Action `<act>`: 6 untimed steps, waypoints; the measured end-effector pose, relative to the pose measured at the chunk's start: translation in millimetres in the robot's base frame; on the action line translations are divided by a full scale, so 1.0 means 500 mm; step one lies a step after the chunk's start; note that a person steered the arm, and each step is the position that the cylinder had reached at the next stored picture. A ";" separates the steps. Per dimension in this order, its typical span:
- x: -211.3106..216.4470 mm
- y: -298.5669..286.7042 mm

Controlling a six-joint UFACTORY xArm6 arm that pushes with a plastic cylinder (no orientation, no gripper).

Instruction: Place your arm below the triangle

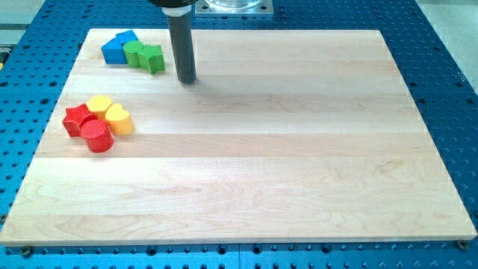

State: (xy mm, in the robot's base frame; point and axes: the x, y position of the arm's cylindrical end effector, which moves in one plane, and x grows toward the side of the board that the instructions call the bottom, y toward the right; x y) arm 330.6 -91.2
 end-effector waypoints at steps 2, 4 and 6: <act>0.001 -0.005; 0.022 -0.048; 0.038 -0.114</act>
